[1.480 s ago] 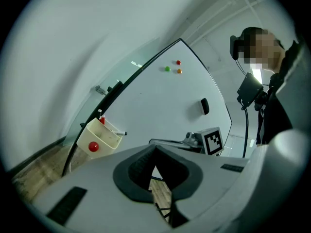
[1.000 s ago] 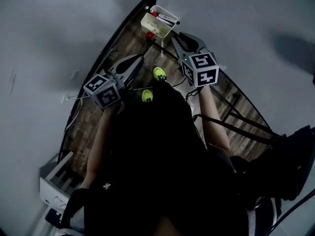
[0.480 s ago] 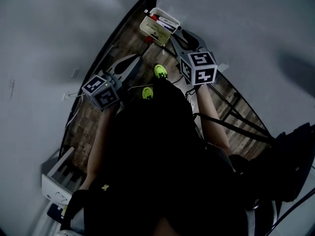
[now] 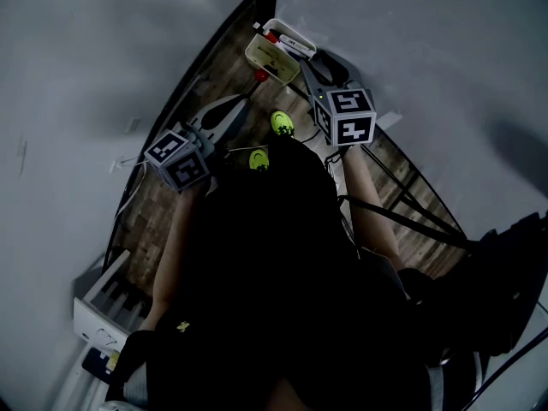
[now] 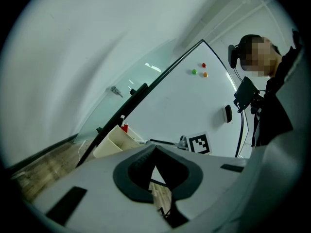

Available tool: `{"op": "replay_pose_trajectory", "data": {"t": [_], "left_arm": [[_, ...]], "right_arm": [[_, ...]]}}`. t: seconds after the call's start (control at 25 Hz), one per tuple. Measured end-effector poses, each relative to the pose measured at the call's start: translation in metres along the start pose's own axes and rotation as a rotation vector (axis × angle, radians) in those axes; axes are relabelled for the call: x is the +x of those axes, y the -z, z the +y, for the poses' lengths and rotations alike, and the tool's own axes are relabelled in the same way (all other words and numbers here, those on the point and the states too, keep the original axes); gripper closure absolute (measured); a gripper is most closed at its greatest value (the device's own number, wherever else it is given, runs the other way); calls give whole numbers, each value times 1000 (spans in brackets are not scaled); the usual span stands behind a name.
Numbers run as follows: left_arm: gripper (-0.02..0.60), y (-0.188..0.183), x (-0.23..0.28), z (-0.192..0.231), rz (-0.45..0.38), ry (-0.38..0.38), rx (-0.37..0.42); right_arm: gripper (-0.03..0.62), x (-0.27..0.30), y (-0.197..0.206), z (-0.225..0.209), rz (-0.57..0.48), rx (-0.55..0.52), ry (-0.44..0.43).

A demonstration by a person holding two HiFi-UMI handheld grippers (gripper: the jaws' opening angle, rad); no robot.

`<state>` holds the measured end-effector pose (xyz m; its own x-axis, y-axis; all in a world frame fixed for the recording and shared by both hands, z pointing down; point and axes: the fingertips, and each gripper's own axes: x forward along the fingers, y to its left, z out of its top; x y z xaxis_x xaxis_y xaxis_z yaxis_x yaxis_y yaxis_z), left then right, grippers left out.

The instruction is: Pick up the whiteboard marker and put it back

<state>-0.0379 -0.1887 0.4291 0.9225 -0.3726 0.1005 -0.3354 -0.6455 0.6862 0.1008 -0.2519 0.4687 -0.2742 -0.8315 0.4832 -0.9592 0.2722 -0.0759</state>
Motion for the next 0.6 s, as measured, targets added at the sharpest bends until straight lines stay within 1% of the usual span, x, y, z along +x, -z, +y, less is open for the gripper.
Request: {"op": "replay_pose_trajectory", "data": {"t": [0.12,0.24,0.4,0.52,0.6], "left_arm": [[568,-1,0,1,5,-5,-2],[568,-2,1,1,7,-4,-4],[568,-2,4,2,8,-4,-5],[568,-3,8,2,7,0,-5],[568,-5,11,2,5,4,-3]], "right_arm": [[450,4,2,2,21,-55,16],[450,6,1,2,22,-47,9],[461,8,0,2,24,-79,7],[464,9,2,3,34,-73,-12],[476,10,1,3,44,-87,-19]]}}
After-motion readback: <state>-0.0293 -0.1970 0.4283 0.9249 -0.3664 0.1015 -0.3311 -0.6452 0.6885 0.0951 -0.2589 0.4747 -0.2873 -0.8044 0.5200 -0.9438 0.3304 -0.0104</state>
